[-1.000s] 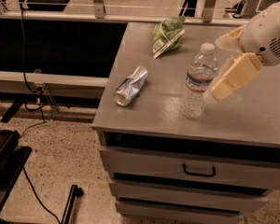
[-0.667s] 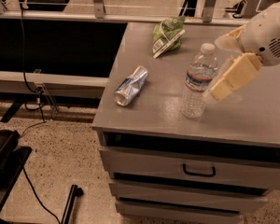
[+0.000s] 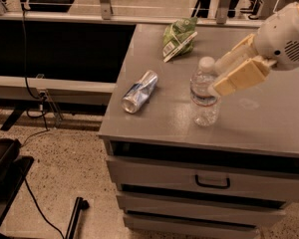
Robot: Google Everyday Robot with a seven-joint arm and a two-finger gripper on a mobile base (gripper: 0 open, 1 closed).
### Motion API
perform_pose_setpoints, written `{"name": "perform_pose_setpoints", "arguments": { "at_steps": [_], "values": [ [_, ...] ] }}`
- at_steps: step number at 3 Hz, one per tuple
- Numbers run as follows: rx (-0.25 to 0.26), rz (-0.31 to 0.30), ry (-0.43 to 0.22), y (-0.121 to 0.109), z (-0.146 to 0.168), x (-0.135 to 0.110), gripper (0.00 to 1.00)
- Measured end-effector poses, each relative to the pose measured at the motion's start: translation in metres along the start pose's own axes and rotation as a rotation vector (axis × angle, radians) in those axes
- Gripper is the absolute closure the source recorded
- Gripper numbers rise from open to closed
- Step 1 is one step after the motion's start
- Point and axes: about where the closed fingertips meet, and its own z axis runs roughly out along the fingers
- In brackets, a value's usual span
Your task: Move water bottle near green jalapeno chip bag
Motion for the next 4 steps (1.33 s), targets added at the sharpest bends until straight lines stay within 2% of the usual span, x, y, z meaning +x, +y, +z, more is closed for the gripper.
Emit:
{"name": "perform_pose_setpoints", "arguments": {
  "at_steps": [2,3,4],
  "values": [
    [-0.002,-0.005,0.0,0.0016,0.0013,-0.0026,0.94],
    [-0.003,-0.008,0.0,0.0023,0.002,-0.0038,1.0],
    [-0.003,-0.008,0.0,0.0024,0.002,-0.0038,1.0]
  ]
}}
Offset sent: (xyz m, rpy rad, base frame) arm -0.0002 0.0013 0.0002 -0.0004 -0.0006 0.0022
